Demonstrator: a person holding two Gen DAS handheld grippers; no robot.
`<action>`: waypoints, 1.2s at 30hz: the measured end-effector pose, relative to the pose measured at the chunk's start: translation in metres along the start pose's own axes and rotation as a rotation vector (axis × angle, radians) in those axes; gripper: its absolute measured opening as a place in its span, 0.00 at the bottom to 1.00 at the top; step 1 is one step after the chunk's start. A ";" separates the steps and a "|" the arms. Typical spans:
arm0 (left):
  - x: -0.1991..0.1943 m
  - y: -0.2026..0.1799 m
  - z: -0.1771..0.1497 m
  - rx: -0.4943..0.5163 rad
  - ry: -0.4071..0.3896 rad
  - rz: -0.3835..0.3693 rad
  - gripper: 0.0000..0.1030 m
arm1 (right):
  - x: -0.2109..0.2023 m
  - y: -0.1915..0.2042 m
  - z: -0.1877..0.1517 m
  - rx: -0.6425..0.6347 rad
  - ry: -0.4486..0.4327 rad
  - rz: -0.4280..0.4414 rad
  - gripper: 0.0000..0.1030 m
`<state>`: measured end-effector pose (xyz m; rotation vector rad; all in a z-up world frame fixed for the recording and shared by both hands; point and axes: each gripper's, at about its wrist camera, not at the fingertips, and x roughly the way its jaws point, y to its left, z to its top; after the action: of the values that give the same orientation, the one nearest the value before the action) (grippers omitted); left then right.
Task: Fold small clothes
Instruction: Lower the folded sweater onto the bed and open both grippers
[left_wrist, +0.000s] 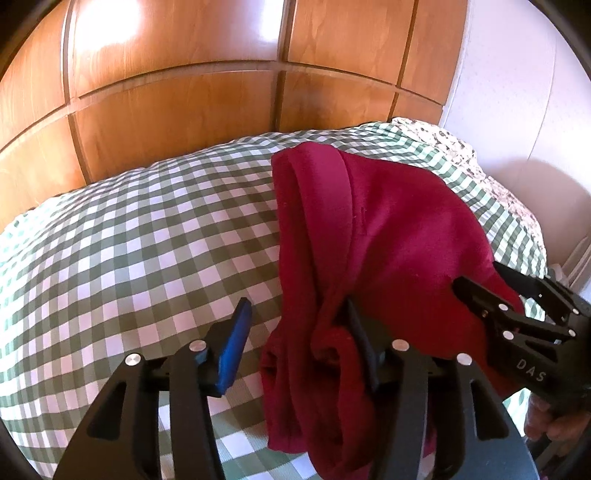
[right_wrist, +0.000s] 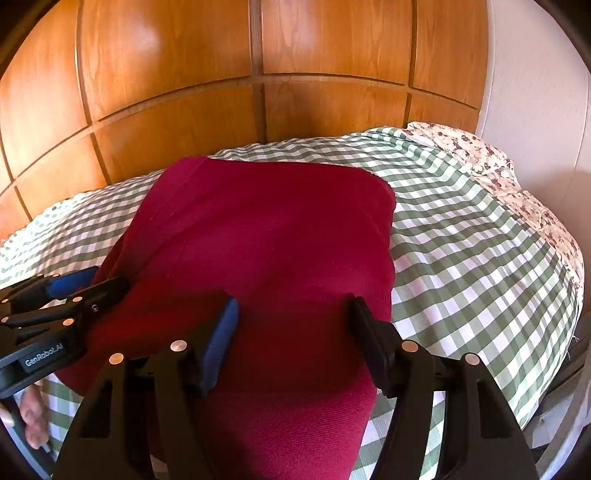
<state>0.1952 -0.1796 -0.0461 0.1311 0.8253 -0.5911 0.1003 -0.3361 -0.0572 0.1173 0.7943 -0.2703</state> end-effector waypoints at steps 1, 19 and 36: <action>0.002 0.000 0.000 0.001 0.003 -0.002 0.53 | 0.002 0.001 -0.001 -0.007 -0.004 -0.007 0.63; -0.063 0.027 -0.021 -0.075 -0.071 0.062 0.70 | -0.068 0.002 -0.006 0.038 0.009 -0.038 0.74; -0.124 0.040 -0.035 -0.170 -0.174 0.177 0.81 | -0.104 0.009 -0.023 0.135 0.004 -0.075 0.81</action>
<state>0.1284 -0.0792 0.0155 -0.0034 0.6836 -0.3582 0.0172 -0.3023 0.0011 0.2150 0.7850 -0.3945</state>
